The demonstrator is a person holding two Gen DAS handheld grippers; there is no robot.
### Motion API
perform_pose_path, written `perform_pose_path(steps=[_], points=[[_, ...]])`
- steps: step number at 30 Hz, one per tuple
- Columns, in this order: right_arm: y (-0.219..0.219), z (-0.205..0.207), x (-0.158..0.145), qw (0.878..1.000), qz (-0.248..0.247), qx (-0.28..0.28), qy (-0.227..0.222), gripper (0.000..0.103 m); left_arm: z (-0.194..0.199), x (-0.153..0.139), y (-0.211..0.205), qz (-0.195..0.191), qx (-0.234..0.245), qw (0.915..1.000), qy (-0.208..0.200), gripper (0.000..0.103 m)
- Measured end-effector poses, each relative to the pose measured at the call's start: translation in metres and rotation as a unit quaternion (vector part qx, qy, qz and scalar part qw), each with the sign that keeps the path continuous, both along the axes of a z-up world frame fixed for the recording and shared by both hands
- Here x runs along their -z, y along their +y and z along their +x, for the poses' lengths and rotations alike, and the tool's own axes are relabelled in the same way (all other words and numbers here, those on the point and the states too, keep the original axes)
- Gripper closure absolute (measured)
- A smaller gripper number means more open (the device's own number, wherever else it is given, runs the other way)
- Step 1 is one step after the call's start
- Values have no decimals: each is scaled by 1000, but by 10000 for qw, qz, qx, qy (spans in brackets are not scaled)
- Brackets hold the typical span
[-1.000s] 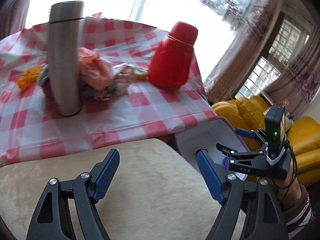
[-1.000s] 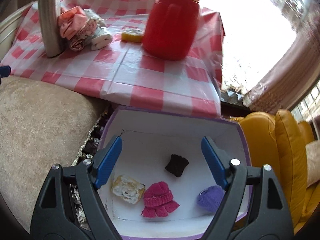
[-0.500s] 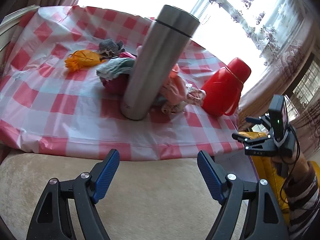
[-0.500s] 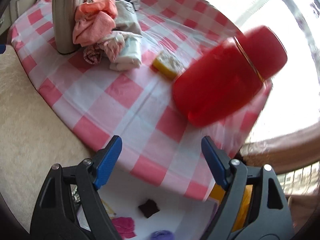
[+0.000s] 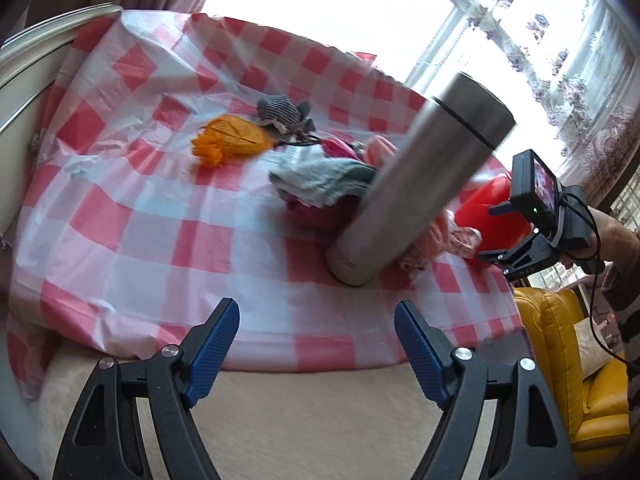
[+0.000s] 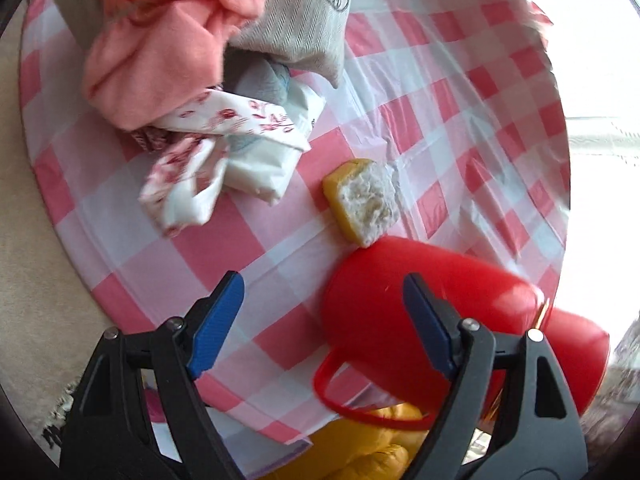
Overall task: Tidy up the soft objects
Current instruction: 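Grasp the orange mesh bag with the left tool while the right tool grasps the yellow-white scrub sponge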
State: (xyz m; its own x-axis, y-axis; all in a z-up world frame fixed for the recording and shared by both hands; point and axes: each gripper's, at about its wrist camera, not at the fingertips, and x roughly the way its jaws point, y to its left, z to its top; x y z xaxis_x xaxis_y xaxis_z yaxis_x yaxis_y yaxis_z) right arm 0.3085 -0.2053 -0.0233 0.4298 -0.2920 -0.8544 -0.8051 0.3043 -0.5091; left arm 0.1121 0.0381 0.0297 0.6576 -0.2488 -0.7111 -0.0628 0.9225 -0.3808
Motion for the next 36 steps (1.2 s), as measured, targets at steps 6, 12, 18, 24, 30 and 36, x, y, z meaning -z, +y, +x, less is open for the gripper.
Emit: perform_pose_path(steps=[6, 12, 18, 24, 30, 36], points=[[10, 38, 19, 9977, -496, 60, 450, 20, 19, 0, 33, 172, -310, 9994, -12, 22], [23, 62, 27, 9953, -777, -140, 559, 20, 34, 7, 55, 171, -490, 9986, 46, 22], [32, 79, 39, 9879, -1247, -276, 882, 20, 50, 17, 66, 166, -542, 9983, 142, 22], [36, 87, 53, 9828, -1415, -337, 1140, 20, 79, 15, 76, 302, -506, 9982, 106, 22], [34, 92, 68, 9785, -1494, -390, 1371, 20, 134, 24, 81, 615, -329, 9973, 225, 22], [37, 101, 72, 9776, -1486, -360, 1448, 28, 197, 41, 94, 288, -317, 9978, 500, 22]])
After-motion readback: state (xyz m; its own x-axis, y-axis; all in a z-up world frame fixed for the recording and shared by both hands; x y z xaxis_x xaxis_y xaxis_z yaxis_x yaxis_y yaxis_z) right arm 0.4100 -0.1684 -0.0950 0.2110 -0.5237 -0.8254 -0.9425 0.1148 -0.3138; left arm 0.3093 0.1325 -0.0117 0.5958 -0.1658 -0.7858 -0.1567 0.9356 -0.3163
